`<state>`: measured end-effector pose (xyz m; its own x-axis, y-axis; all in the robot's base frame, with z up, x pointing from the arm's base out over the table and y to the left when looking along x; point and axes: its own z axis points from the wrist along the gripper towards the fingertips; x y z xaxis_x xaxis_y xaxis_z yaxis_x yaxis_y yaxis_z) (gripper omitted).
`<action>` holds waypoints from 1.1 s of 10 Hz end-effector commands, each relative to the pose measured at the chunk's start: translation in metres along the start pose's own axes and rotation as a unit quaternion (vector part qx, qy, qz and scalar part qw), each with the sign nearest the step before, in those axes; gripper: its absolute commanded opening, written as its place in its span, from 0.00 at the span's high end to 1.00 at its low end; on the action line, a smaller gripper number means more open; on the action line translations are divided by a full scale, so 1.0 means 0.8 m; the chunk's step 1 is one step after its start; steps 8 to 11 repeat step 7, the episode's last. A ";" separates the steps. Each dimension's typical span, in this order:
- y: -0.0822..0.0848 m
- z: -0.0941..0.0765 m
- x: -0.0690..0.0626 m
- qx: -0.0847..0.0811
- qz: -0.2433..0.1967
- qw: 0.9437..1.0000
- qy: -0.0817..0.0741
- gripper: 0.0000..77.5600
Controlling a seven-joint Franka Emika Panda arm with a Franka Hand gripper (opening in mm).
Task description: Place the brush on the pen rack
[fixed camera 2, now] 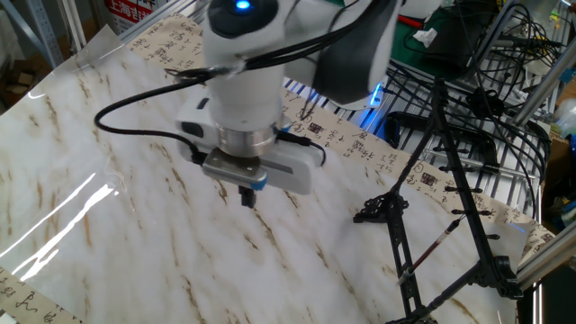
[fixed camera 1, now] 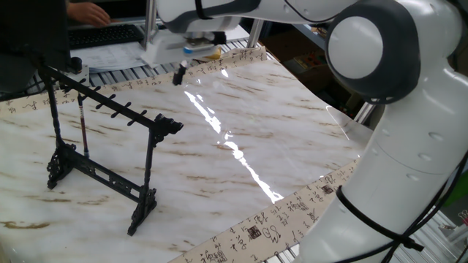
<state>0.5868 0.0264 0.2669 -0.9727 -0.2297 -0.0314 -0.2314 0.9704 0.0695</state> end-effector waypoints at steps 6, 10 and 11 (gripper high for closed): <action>-0.001 0.002 -0.001 -0.001 0.004 1.000 -0.003 0.98; 0.000 0.002 -0.001 -0.002 0.007 1.000 -0.004 0.98; 0.000 0.002 -0.001 -0.002 0.007 1.000 -0.004 0.98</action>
